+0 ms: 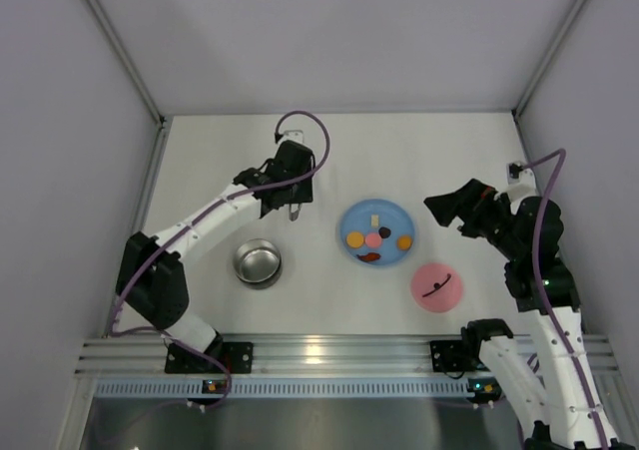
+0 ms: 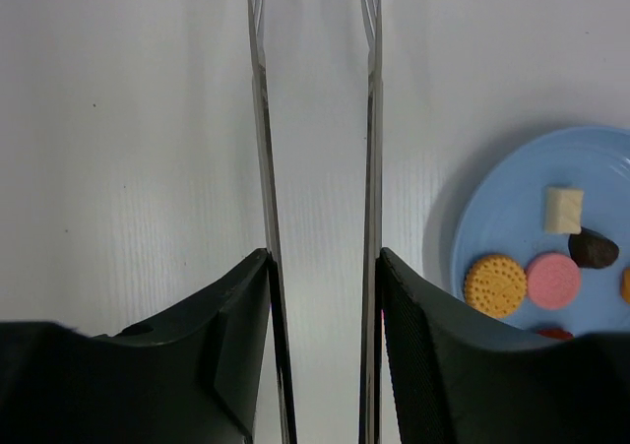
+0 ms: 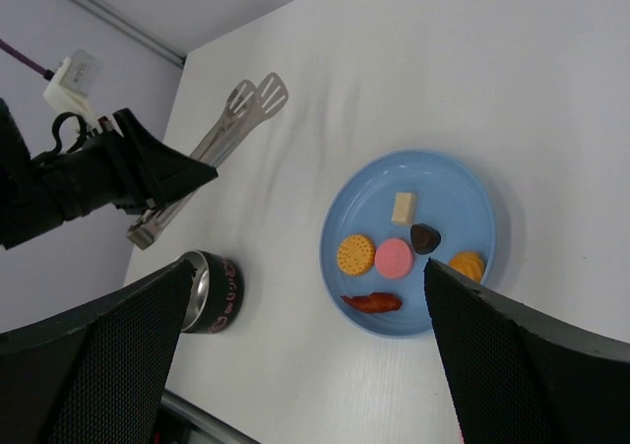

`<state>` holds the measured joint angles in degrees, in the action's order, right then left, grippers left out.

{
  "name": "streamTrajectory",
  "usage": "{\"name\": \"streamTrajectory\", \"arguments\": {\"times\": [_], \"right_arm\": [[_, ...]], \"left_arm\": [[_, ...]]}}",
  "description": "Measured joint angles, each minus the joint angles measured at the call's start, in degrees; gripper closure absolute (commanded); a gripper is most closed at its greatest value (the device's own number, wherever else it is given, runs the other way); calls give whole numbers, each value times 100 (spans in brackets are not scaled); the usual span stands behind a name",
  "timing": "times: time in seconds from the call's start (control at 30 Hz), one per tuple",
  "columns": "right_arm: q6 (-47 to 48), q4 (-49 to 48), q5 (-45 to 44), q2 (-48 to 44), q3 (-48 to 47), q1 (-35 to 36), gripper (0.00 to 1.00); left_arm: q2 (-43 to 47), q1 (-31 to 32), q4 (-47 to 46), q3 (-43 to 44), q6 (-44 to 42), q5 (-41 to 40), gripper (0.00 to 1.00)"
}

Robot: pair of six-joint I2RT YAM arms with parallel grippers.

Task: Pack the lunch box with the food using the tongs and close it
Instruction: Pick up the clamp at the center of the board, then pick up the fake food from the plate.

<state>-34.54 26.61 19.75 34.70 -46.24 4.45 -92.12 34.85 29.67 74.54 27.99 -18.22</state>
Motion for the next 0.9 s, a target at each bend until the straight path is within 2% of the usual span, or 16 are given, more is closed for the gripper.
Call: {"name": "streamTrajectory", "arguments": {"times": [0.43,0.73,0.9], "right_arm": [[4,2,-13,197,-2,0,1],[-11,-4,-20,197,-2,0,1],[-83,-42,9,179,15,0,1]], "left_arm": [[1589,1032,778,-232,188,-79,46],[1661,2002,1102,-417,468,-57,45],[1366,2472,1060,-417,625,-90,44]]}}
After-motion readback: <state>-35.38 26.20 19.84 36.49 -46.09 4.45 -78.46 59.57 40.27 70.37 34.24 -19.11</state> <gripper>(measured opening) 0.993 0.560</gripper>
